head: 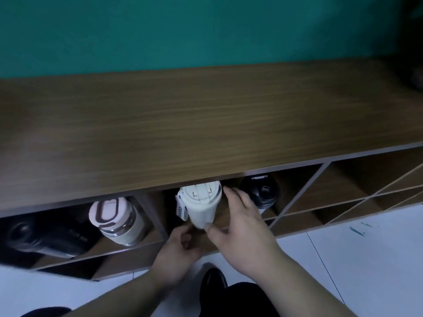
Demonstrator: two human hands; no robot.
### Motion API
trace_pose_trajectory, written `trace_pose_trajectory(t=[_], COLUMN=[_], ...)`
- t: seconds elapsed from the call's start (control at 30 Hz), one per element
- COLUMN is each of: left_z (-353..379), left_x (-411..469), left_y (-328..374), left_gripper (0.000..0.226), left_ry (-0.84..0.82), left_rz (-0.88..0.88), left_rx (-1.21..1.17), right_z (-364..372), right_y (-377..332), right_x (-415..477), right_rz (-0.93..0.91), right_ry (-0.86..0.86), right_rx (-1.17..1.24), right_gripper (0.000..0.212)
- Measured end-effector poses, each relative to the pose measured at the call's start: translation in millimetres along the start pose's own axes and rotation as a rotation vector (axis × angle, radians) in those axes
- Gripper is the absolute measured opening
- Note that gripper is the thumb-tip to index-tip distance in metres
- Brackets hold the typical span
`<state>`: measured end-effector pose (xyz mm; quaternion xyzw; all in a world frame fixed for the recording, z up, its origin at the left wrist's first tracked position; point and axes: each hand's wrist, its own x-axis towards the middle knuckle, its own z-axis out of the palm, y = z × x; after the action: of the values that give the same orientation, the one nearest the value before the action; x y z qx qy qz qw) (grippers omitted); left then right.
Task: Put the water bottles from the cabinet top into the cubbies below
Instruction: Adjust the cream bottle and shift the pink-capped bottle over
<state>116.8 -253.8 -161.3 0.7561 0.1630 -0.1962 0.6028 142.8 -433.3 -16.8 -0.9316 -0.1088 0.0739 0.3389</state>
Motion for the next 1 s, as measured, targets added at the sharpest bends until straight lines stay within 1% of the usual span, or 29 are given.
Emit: trace_pose_trajectory(t=[0.03, 0.07, 0.17, 0.2, 0.23, 0.37, 0.5, 0.57, 0.7, 0.87, 1.0], left_z=[-3, -5, -5, -4, -4, -1, -3, -4, -5, -6, -3], left_x=[-4, -8, -10, -11, -9, -2, 1, 1, 6, 4, 5], left_y=[7, 16, 30, 35, 38, 44, 49, 50, 46, 48, 43], left_gripper=[0.089, 0.094, 0.115, 0.12, 0.121, 0.099, 0.076, 0.069, 0.063, 0.064, 0.06], left_ry=[0.061, 0.096, 0.106, 0.121, 0.133, 0.12, 0.153, 0.171, 0.166, 0.15, 0.163], left_rz=[0.0, 0.021, 0.128, 0.133, 0.137, 0.19, 0.221, 0.228, 0.237, 0.25, 0.246], left_rx=[-0.014, -0.022, -0.078, -0.092, -0.119, -0.058, 0.017, 0.03, 0.039, 0.052, 0.036], right_z=[3, 4, 9, 12, 15, 30, 33, 34, 35, 38, 39], right_y=[-6, -12, -22, -24, -24, -19, -13, -9, -7, -8, -5], right_x=[5, 11, 26, 30, 34, 43, 45, 45, 44, 42, 43], right_rz=[0.01, 0.028, 0.168, 0.2, 0.209, 0.221, 0.213, 0.222, 0.228, 0.206, 0.204], right_ry=[-0.013, -0.02, -0.008, 0.01, 0.024, 0.07, 0.107, 0.111, 0.114, 0.156, 0.139], right_rx=[0.028, 0.067, 0.257, 0.308, 0.332, 0.378, 0.331, 0.34, 0.35, 0.339, 0.347], right_gripper=[0.086, 0.085, 0.069, 0.065, 0.064, 0.071, 0.06, 0.055, 0.055, 0.068, 0.065])
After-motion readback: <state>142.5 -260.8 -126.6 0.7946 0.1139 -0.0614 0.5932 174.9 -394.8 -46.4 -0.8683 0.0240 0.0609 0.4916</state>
